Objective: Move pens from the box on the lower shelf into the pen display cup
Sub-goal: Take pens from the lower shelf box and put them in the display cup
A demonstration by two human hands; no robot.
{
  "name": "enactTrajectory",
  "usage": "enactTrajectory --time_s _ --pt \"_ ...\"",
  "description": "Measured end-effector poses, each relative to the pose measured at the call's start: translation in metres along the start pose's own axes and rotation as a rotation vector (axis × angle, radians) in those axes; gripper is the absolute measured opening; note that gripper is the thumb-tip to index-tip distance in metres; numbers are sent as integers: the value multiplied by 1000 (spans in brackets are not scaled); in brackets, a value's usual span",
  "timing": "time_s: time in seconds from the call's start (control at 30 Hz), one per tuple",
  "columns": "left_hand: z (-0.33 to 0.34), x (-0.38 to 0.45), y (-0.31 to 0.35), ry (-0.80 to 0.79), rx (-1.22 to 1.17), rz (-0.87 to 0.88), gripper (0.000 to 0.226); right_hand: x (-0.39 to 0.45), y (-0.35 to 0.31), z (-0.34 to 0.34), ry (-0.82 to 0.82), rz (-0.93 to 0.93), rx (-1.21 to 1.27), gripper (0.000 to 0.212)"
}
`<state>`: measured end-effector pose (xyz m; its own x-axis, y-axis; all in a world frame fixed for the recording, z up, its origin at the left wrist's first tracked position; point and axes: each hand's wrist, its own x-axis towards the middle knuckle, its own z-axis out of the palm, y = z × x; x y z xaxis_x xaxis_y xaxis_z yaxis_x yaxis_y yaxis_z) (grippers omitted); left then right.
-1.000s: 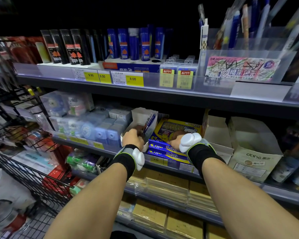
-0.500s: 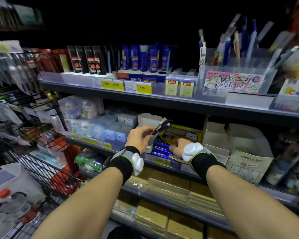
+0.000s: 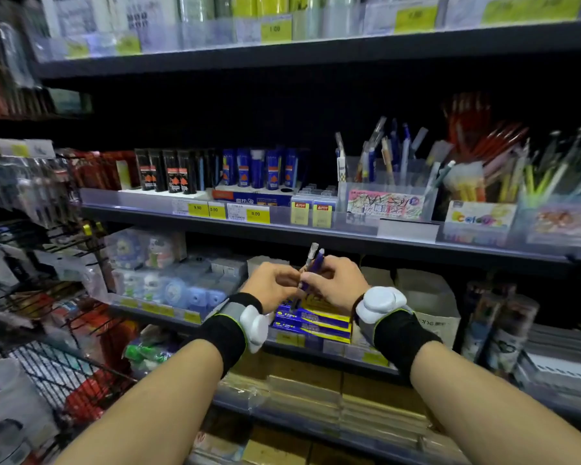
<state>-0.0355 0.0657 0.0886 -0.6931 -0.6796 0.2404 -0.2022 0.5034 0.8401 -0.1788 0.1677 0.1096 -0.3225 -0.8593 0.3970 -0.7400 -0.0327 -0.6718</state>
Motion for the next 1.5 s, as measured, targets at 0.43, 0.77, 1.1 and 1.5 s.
enactTrajectory --time_s 0.43,0.77,1.1,1.5 --pt "1 16 127 32 65 185 16 7 -59 -113 111 -78 -131 24" --pt "1 39 186 139 34 343 22 22 -86 -176 267 -128 -167 10" --pt "-3 71 215 365 -29 362 15 46 -88 -208 464 -147 -2 26" --pt "-2 92 213 478 107 414 13 66 -81 -202 390 -165 -5 22"
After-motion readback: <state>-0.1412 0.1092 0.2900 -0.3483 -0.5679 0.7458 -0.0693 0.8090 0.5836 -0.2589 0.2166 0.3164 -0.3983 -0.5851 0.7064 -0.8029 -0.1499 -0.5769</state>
